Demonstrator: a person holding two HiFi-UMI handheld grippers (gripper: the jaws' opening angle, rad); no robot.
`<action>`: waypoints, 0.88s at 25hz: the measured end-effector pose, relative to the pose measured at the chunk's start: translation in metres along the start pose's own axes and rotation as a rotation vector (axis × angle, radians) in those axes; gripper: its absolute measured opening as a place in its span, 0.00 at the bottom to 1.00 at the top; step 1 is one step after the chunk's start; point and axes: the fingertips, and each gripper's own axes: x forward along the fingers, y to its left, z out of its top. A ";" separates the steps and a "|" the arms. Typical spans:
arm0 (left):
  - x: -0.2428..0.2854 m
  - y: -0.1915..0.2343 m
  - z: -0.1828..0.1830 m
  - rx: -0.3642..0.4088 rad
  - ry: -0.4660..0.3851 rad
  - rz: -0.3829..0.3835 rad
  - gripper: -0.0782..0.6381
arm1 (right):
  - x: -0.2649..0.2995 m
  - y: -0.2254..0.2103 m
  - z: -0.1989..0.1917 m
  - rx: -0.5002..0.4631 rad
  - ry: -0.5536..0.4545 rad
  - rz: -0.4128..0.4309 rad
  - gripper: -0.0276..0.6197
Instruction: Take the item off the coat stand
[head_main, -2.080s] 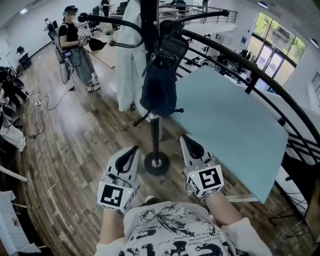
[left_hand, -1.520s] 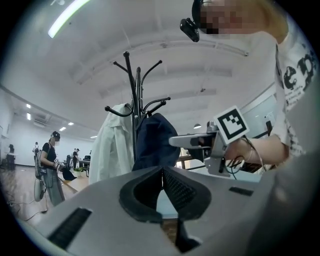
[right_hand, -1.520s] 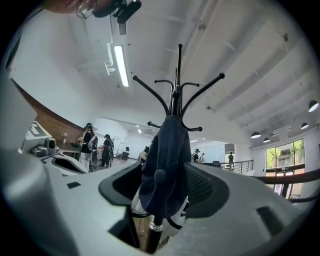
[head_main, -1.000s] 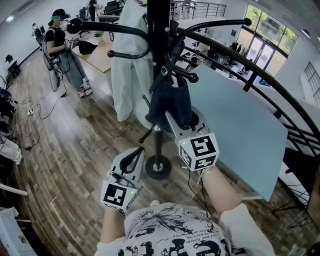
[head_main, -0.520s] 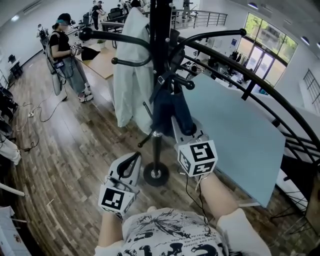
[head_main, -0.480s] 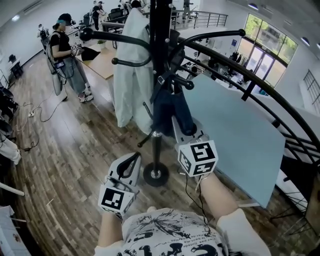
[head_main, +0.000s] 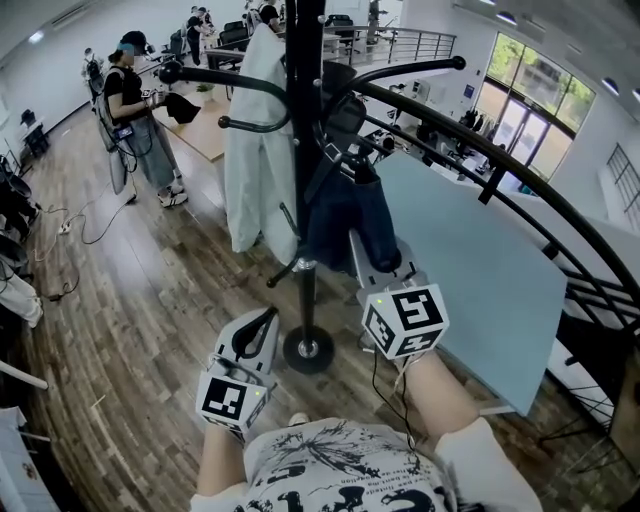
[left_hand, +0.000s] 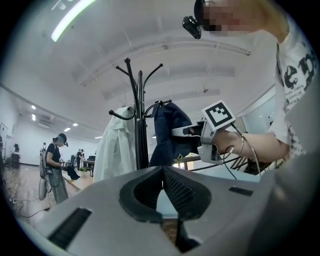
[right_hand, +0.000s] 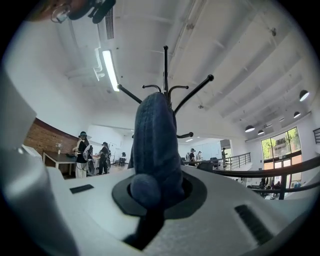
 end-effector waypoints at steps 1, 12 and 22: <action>-0.001 -0.003 0.000 -0.003 0.000 0.000 0.12 | -0.004 -0.001 0.003 0.000 -0.005 -0.001 0.06; 0.002 -0.047 0.008 0.004 -0.011 -0.025 0.12 | -0.060 -0.005 0.006 -0.051 -0.006 0.051 0.06; 0.001 -0.057 0.020 0.002 -0.038 0.001 0.12 | -0.100 -0.011 -0.058 -0.008 0.107 0.055 0.07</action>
